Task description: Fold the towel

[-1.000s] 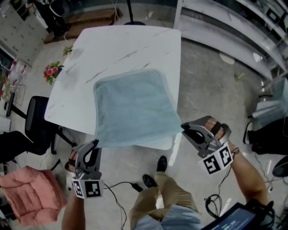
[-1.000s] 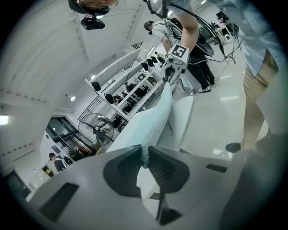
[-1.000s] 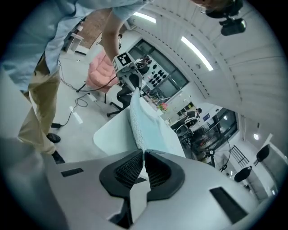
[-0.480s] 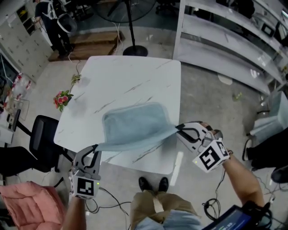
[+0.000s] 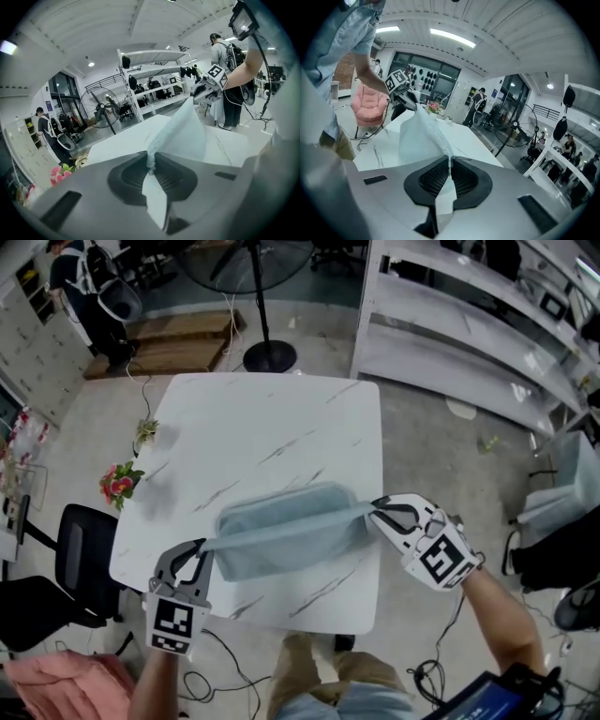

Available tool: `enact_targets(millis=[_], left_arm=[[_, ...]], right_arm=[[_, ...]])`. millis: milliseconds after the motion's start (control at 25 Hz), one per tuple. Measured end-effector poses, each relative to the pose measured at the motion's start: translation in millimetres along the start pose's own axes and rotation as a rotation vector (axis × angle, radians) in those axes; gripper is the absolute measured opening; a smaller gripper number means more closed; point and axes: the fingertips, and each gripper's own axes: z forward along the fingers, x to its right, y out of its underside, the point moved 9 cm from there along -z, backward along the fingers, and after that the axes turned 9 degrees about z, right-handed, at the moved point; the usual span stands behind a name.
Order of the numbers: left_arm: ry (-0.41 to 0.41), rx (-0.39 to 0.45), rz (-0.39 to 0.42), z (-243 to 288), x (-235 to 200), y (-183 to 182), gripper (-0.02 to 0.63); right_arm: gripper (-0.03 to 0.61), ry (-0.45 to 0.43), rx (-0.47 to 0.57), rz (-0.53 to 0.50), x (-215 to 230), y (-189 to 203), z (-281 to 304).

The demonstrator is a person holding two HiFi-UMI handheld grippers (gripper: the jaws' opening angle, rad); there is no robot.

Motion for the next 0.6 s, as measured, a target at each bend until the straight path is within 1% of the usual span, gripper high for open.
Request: enact_targets(millis=[280,600], left_arm=[[0.079,-0.047,-0.046,39,-23,9,0.035],[0.162,-0.131,-0.094,88,-35,42,0.037]], right_arm=[[0.031,0.005,-0.050,0.077,26,6,29],[0.031,-0.028,-0.130,0.164,41,30,74]])
